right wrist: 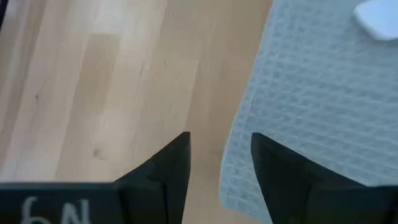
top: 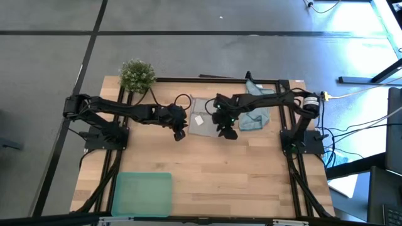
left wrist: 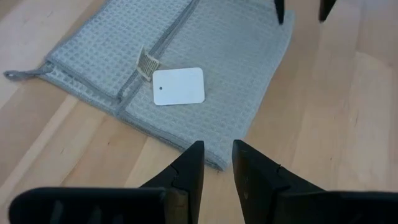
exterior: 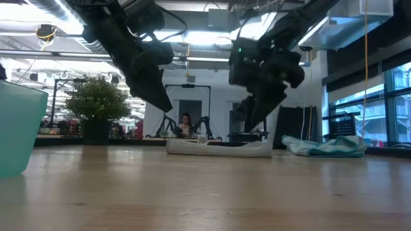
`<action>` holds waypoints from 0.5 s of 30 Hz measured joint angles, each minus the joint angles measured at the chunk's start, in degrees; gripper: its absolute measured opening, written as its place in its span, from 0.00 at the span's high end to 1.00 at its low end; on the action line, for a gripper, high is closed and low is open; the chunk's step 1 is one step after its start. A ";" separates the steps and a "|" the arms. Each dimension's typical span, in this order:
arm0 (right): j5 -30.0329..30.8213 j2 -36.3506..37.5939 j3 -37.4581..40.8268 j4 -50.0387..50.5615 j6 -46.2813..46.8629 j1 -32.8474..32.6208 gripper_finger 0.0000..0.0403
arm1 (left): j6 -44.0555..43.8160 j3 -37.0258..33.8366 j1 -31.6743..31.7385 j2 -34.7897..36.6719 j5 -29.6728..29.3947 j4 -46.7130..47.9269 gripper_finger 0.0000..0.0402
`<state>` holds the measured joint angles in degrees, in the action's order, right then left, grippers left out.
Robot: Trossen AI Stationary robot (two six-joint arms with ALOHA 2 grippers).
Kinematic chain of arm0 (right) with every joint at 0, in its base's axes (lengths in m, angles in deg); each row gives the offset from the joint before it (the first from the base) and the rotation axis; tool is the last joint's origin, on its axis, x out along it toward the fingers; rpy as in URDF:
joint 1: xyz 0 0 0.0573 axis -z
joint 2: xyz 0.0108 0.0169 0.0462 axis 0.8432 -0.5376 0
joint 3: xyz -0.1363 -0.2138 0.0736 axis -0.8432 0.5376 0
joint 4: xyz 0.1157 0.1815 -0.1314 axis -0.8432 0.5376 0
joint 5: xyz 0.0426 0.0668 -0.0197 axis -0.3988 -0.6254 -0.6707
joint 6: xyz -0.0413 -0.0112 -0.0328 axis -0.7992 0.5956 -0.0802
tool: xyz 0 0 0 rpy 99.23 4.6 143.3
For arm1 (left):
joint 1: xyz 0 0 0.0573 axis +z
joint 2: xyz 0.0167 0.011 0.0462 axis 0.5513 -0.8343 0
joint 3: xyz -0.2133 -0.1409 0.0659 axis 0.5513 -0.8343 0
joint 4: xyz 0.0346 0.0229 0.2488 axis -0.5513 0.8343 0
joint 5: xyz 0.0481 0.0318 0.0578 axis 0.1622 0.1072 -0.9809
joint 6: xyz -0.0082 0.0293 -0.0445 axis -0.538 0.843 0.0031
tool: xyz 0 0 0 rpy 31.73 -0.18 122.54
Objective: Roll microfiber towels into tight, uniform cylinder then place into a basket
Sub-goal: Roll the gray microfiber cloth
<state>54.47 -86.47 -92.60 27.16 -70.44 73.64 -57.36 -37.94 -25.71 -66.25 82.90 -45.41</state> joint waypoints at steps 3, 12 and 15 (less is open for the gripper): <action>4.84 2.17 -0.02 0.96 -0.12 -0.83 0.58 | 0.44 0.00 -0.02 0.00 0.00 0.07 0.80; 11.63 1.79 4.36 -3.62 -2.00 -4.06 0.58 | 3.02 0.00 -0.02 0.00 0.10 0.11 0.80; 12.21 1.84 5.95 -5.46 -2.19 -4.09 0.58 | 3.02 0.00 0.00 0.00 0.11 0.10 0.80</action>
<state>66.68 -84.63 -86.65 21.70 -72.63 69.55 -54.33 -37.94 -25.71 -66.25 83.01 -45.32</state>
